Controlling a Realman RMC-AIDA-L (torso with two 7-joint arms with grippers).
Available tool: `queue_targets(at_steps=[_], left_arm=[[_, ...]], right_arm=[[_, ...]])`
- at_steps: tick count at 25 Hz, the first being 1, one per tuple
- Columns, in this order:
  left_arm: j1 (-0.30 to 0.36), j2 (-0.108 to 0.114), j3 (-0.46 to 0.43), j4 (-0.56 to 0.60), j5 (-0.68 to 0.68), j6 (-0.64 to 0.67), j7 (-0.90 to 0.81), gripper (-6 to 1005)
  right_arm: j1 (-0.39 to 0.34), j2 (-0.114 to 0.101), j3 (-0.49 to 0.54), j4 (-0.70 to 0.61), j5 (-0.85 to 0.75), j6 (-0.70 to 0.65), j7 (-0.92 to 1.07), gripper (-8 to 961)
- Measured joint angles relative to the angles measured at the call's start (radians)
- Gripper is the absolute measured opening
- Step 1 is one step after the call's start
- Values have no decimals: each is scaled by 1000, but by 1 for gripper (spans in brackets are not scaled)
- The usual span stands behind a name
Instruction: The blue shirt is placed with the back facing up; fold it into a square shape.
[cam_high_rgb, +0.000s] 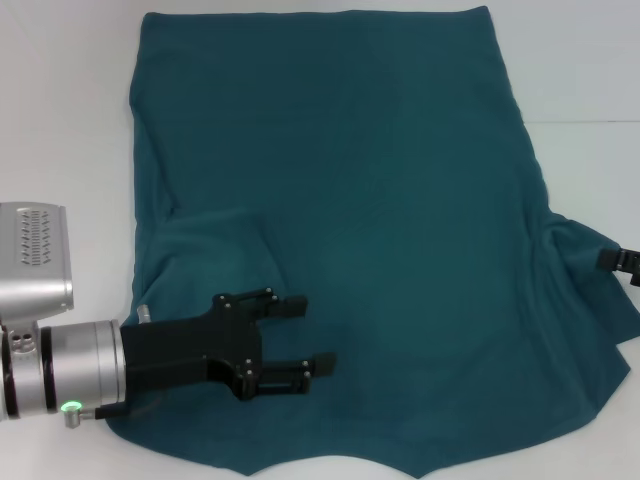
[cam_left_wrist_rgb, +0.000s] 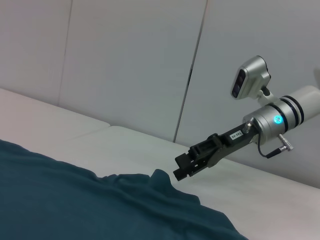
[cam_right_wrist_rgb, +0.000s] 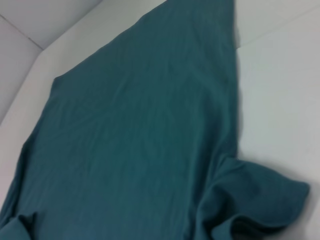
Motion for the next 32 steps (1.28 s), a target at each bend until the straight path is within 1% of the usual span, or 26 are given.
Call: queue_targets(at_steps=[5, 13, 32], left_arm=[[3, 0, -2, -1, 0, 0, -1, 827], [2, 0, -3, -2, 0, 0, -15, 828], [-2, -2, 1, -2, 0, -13, -25, 828]], right_arm=[[1, 9, 0, 20, 0, 30, -35, 879], [13, 15, -2, 44, 0, 66, -71, 878], [42, 16, -8, 57, 0, 106, -78, 878]])
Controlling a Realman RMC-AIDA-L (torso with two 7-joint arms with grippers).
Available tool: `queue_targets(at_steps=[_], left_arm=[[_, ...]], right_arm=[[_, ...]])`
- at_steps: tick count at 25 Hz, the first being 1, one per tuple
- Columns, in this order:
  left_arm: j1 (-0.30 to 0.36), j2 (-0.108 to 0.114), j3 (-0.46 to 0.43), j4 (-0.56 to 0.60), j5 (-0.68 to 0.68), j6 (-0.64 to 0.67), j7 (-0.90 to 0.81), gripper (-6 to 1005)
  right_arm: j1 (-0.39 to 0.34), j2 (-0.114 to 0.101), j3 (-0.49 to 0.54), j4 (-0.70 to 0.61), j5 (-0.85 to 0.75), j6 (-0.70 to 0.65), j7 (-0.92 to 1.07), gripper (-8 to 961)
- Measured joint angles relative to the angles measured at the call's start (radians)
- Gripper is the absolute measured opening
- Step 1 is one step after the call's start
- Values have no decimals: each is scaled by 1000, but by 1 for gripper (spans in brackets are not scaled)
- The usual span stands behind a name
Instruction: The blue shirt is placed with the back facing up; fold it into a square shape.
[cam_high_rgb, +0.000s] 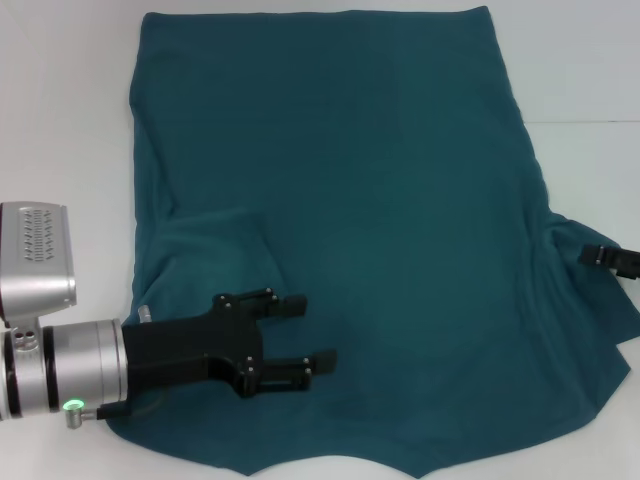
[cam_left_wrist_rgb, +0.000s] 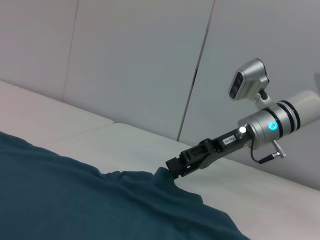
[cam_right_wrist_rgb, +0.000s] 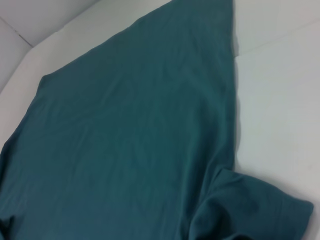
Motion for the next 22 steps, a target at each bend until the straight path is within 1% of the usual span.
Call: queue_targets(at_steps=[9, 17, 22], left_arm=[[0, 0, -3, 0, 0, -2, 0, 827], [-1, 0, -3, 0, 0, -5, 0, 827], [-1, 0, -3, 0, -5, -11, 0, 828]], right_arm=[[13, 5, -29, 25, 0, 24, -9, 878], [6, 1, -23, 23, 1, 13, -6, 878], [6, -3, -23, 25, 1, 11, 2, 801]])
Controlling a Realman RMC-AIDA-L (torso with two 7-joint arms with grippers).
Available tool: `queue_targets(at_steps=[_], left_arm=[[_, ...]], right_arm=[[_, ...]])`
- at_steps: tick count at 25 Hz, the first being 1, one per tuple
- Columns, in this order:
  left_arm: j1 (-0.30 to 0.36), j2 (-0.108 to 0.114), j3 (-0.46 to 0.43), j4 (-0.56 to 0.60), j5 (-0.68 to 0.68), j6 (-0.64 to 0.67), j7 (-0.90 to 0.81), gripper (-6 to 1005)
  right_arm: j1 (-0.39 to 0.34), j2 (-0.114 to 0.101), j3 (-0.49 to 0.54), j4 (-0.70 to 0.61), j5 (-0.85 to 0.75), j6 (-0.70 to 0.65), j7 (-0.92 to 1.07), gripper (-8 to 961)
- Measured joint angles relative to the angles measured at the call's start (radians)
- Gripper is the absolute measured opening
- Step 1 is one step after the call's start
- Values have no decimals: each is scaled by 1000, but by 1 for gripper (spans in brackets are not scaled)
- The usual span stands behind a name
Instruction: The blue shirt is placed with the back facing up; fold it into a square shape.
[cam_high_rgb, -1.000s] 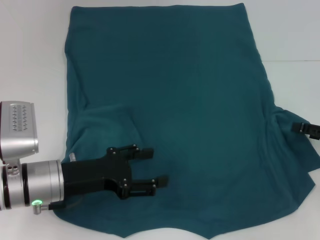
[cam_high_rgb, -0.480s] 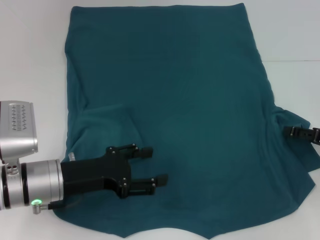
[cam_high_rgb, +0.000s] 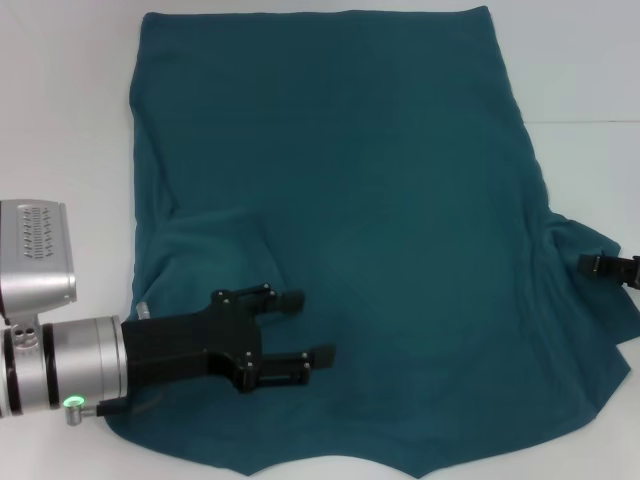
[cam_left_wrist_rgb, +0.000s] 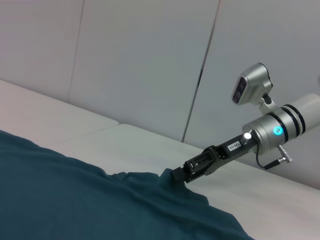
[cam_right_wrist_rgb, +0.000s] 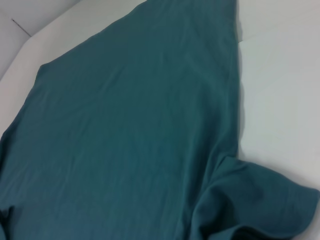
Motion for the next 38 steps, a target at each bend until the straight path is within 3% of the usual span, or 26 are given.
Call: queue_targets(at_steps=[6, 16, 19, 27, 38], left_arm=[[0, 0, 0, 0, -2, 0, -1, 827], [0, 0, 0, 0, -3, 0, -1, 828], [0, 0, 0, 0, -3, 0, -1, 828], [0, 0, 0, 0, -4, -1, -6, 827], [6, 0, -3, 0, -5, 4, -31, 828]], right_arm=[[4, -9, -8, 6, -14, -1, 8, 709], [8, -9, -8, 6, -24, -1, 10, 222], [7, -9, -6, 6, -24, 4, 10, 7], [-3, -11, 8, -1, -23, 8, 10, 4], [-9, -47, 19, -5, -21, 42, 8, 4]])
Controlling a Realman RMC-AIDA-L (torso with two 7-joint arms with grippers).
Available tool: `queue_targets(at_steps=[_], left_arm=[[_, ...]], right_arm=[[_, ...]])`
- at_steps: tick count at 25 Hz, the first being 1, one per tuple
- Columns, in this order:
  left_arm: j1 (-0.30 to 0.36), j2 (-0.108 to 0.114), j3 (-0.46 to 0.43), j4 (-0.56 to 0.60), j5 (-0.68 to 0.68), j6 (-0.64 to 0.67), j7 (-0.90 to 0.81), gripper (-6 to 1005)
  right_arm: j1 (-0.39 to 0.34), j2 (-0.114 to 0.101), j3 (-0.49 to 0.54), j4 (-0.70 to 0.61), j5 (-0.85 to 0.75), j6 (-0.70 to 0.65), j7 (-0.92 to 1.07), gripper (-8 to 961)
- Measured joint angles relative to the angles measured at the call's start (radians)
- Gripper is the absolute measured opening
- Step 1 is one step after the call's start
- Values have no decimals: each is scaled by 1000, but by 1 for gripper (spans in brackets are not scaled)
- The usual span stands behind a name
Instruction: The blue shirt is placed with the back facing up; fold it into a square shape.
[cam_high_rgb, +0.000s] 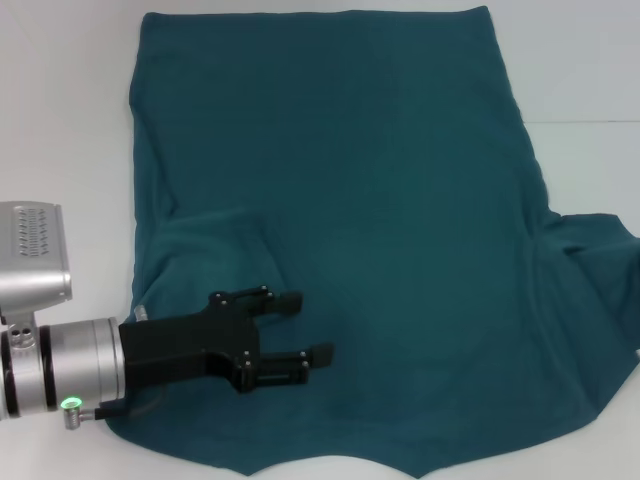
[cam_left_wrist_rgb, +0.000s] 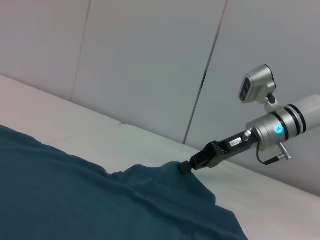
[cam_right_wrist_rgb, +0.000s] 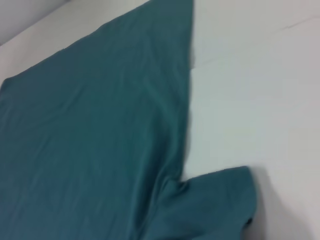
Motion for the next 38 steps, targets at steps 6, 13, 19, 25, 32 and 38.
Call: queue_targets(at_steps=[6, 13, 19, 25, 32, 38], left_arm=[[1, 0, -2, 0, 0, -4, -18, 827], [0, 0, -2, -1, 0, -4, -21, 828], [-2, -1, -5, -2, -2, -6, -21, 828], [-6, -2, -9, -2, -3, -7, -21, 828], [-6, -2, -9, -2, -3, -21, -21, 828], [-6, -2, -9, -3, -3, -21, -24, 827]], right_arm=[[8, -5, 0, -1, 0, 54, -6, 5], [23, -5, -4, -18, -3, 100, -7, 4], [40, -5, -6, -27, -3, 106, -7, 4], [54, -4, -11, -27, -3, 85, -6, 4], [75, -1, -12, -37, 0, -49, -29, 4], [134, 9, -35, -49, -7, -137, -17, 5]])
